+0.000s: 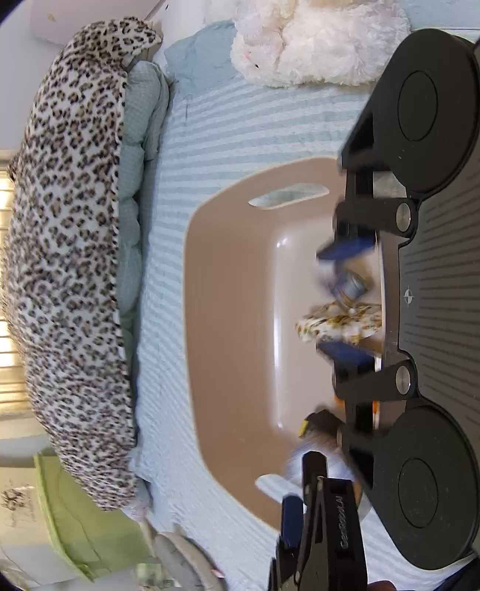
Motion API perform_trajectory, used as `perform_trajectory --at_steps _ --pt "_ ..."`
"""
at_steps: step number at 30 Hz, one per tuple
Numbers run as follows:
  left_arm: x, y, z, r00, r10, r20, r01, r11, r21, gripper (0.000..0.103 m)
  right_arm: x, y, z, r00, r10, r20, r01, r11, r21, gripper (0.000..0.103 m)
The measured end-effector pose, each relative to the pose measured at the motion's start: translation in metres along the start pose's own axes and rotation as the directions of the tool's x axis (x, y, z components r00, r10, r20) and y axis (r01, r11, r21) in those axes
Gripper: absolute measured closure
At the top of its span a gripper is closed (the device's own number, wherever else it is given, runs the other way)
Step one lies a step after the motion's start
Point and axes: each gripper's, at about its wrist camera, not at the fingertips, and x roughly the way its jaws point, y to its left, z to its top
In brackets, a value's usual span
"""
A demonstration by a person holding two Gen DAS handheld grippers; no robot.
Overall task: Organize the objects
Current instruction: 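Carry the tissue pack and star box over the basket and open both tools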
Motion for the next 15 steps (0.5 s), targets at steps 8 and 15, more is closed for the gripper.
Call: perform_trajectory --at_steps 8,15 --pt "-0.055 0.011 0.001 0.995 0.022 0.097 -0.018 0.999 -0.041 0.018 -0.035 -0.007 0.001 0.999 -0.007 0.043 0.008 1.0 -0.001 0.008" --pt "-0.078 0.025 -0.014 0.996 0.012 0.088 -0.005 0.997 -0.081 0.009 -0.058 -0.004 -0.018 0.999 -0.039 0.038 0.041 0.998 -0.042 0.0"
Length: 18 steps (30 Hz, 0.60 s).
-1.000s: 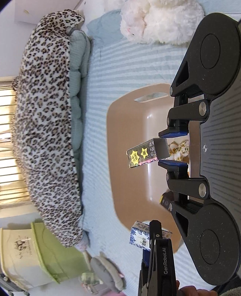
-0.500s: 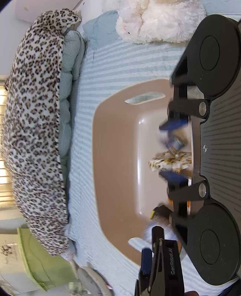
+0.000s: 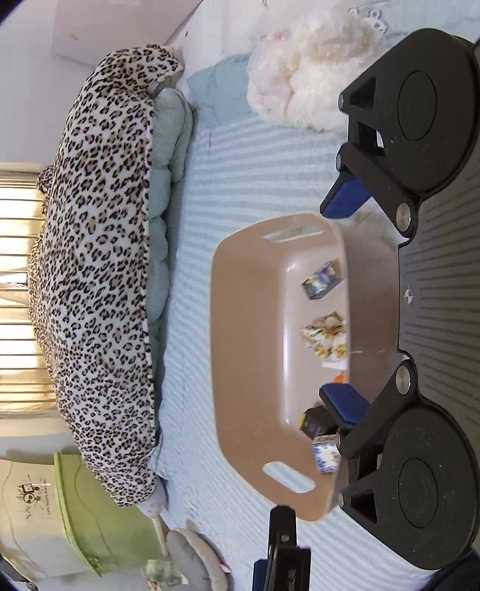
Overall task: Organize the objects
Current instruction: 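Carry the tissue pack and star box over the basket and open both tools, then grasp the green herb bag with the right tool while the left tool grasps the beige hair clip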
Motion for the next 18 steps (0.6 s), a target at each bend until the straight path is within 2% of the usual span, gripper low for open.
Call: perform_trajectory --at_steps 4,8,12,15,18 --pt "-0.003 0.01 -0.016 1.0 0.014 -0.027 -0.015 1.0 -0.014 0.008 -0.004 0.0 -0.017 0.999 -0.005 -0.037 0.005 1.0 0.003 0.0" --pt "0.004 0.019 -0.035 0.995 0.02 -0.096 -0.022 0.999 -0.025 0.008 0.003 0.0 -0.032 0.994 0.0 -0.111 0.001 1.0 0.013 0.0" --pt "0.019 0.022 -0.054 0.985 0.027 -0.172 -0.032 0.999 -0.024 0.008 0.017 -0.002 -0.048 0.982 0.011 -0.187 -0.003 0.999 0.041 0.0" --pt "0.034 0.025 -0.068 0.974 0.029 -0.226 -0.037 0.999 -0.031 0.008 0.031 -0.001 -0.058 0.965 0.025 -0.26 -0.008 0.998 0.067 0.0" --pt "0.049 0.028 -0.081 0.961 0.013 -0.277 -0.031 0.998 -0.059 0.008 0.04 0.002 -0.066 0.957 0.022 -0.291 -0.004 0.998 0.061 0.0"
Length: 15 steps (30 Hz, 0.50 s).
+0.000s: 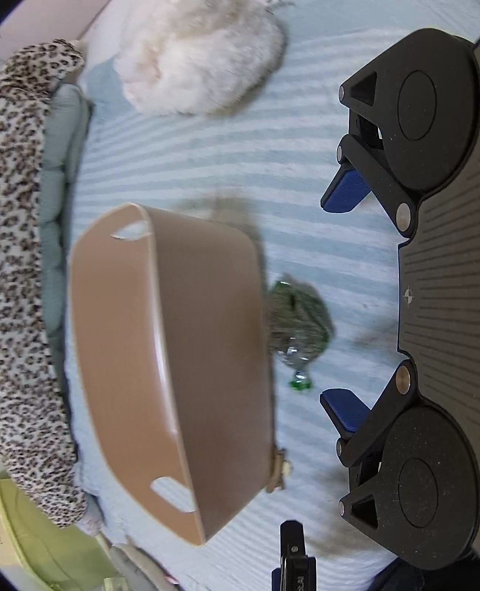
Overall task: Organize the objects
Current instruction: 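Grasp the green herb bag with the right tool while the left tool grasps the beige hair clip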
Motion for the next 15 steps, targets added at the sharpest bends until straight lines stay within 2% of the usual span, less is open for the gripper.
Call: perform_trajectory --at_steps 3,6,12,15 --pt "0.014 -0.003 -0.004 1.0 0.021 -0.015 -0.02 1.0 0.01 0.008 0.011 0.002 -0.004 1.0 -0.013 -0.027 0.013 1.0 -0.013 0.0" --pt "0.027 -0.006 -0.004 0.998 0.052 -0.021 -0.051 0.998 0.042 0.008 0.023 0.002 -0.004 0.998 0.01 -0.063 -0.009 1.0 0.002 0.0" --pt "0.044 -0.011 -0.002 0.999 0.017 -0.031 -0.016 0.999 0.043 0.008 0.043 0.003 -0.006 0.995 -0.005 -0.101 0.005 1.0 0.001 0.0" --pt "0.05 -0.014 -0.002 1.0 0.024 -0.009 -0.024 0.998 0.055 0.008 0.05 0.005 -0.007 0.994 -0.012 -0.111 0.011 1.0 -0.009 0.0"
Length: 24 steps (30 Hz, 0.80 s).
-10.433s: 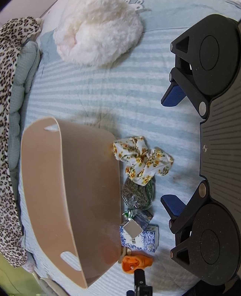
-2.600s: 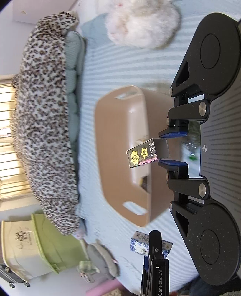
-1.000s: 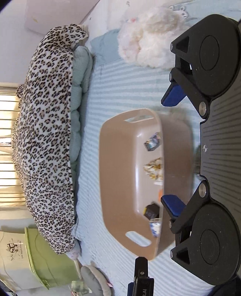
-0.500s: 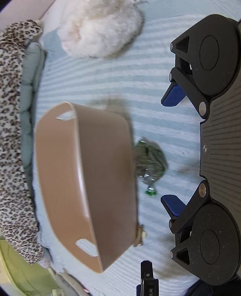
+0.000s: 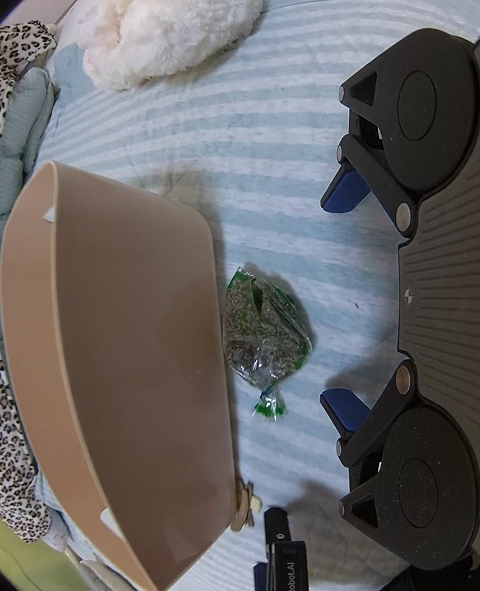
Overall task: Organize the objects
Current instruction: 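Grasp the green herb bag with the right tool while the left tool grasps the beige hair clip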
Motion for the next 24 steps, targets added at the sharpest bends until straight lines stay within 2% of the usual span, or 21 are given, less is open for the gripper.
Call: perform_trajectory --at_steps 12,18,20,23,24 --pt "0.006 -0.02 -0.006 0.996 -0.052 0.069 0.05 0.998 0.025 0.004 0.008 0.018 0.002 0.997 -0.031 0.076 0.037 0.997 -0.075 0.0" --pt "0.02 -0.023 0.004 0.995 -0.043 0.086 0.042 0.999 0.009 0.004 0.008 0.021 0.0 0.994 -0.027 0.109 0.036 0.997 -0.073 0.0" --pt "0.019 -0.025 0.005 0.994 -0.048 0.096 0.046 0.999 0.023 0.006 0.007 0.022 -0.002 0.992 -0.024 0.122 0.033 0.997 -0.075 0.002" --pt "0.013 -0.024 -0.001 0.992 -0.055 0.113 0.047 0.996 0.071 0.023 0.005 0.023 -0.004 0.991 -0.012 0.136 0.023 0.997 -0.08 0.014" --pt "0.011 -0.026 -0.002 0.992 -0.06 0.115 0.051 0.995 0.083 0.032 0.004 0.025 -0.005 0.99 -0.012 0.139 0.024 0.996 -0.081 0.019"
